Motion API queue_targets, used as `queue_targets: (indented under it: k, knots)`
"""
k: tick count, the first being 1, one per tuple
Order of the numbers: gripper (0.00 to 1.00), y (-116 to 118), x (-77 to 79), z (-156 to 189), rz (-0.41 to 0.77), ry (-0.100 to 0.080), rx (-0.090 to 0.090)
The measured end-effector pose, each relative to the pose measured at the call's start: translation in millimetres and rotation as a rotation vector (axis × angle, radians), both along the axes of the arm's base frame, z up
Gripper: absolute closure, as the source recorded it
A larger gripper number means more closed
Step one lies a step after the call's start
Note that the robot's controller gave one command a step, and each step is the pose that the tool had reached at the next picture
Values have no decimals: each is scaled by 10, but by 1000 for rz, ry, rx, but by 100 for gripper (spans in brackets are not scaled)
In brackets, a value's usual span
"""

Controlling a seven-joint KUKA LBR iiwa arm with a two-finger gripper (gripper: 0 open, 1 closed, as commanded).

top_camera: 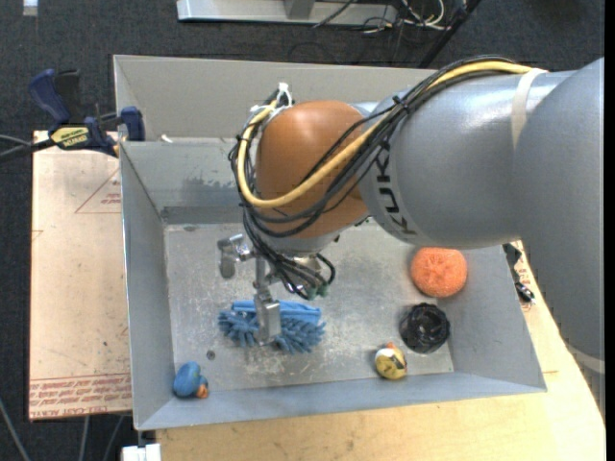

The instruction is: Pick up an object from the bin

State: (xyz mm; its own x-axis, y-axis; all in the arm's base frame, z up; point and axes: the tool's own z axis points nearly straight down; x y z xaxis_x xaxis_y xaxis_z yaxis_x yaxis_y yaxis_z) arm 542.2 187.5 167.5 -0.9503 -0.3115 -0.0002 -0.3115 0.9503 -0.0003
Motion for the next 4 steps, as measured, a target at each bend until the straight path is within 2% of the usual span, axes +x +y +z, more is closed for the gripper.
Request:
queue_targets:
  k: [1,2,3,4]
  knots:
    - [0,-3,-242,-110,181,-2,3]
    - [0,-112,-210,-348,61,-3,3]
    - [100,-257,21,-795,-125,-7,8]
    - [100,-258,22,-794,-125,-7,8]
